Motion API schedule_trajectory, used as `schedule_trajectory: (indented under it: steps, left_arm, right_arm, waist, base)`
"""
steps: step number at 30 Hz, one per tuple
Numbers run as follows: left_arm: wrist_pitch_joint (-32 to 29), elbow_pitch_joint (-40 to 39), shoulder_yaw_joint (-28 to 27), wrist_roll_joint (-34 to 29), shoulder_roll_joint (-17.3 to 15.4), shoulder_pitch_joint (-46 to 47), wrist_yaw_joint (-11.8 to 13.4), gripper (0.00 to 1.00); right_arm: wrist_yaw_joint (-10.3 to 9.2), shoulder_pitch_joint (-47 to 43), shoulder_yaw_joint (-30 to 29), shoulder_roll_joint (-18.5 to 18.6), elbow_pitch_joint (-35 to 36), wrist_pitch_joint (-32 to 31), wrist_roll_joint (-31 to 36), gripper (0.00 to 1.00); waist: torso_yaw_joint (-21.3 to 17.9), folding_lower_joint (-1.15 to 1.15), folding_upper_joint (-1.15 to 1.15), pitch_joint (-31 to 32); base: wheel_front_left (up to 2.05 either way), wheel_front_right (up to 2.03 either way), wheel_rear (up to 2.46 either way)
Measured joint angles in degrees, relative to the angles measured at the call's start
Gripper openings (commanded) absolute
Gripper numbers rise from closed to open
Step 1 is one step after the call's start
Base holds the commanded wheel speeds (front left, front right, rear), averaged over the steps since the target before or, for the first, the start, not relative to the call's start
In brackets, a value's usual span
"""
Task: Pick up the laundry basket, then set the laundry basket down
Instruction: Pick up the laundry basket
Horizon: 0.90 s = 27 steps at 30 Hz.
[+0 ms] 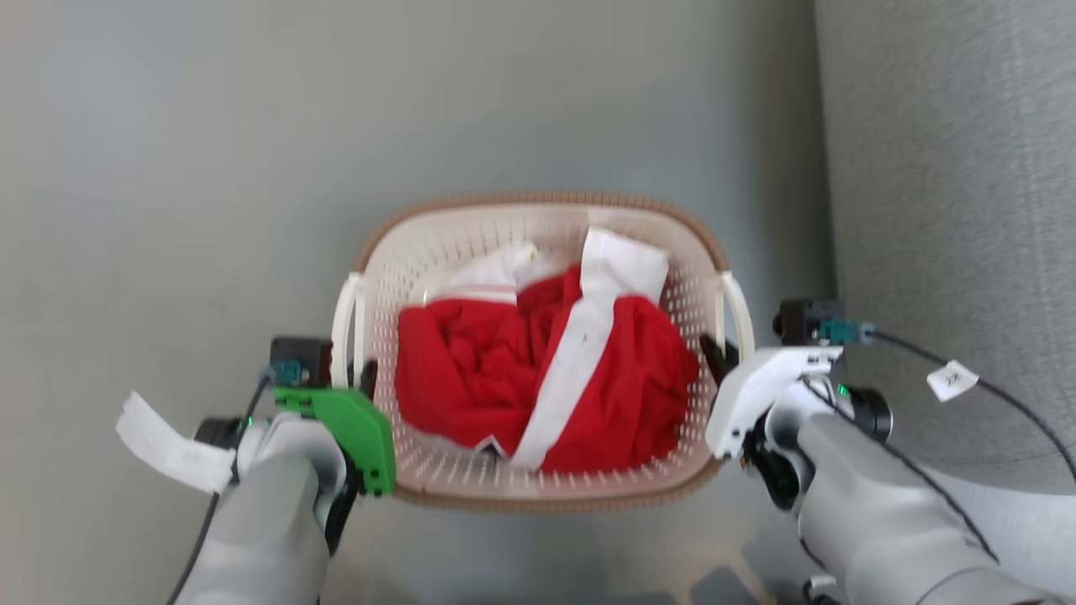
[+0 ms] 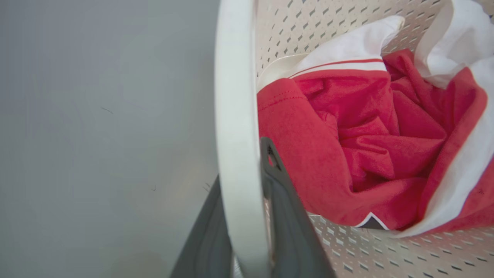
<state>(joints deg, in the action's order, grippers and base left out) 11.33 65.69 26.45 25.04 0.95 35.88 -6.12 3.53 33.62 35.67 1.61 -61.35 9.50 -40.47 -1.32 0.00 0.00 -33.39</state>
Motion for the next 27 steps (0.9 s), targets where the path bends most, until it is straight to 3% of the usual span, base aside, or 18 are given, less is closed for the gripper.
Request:
schedule_trajectory:
  steps: [27]
  left_arm:
    - [-6.88, 2.29, 4.32, 6.16, 0.07, -13.24, -1.26, 0.00]
  right_arm:
    - [-0.08, -13.38, 6.73, -0.15, -0.88, -8.50, -8.56, 0.00]
  waist:
    - [-1.50, 0.00, 0.00, 19.09]
  base:
    - [0.00, 0.00, 0.00]
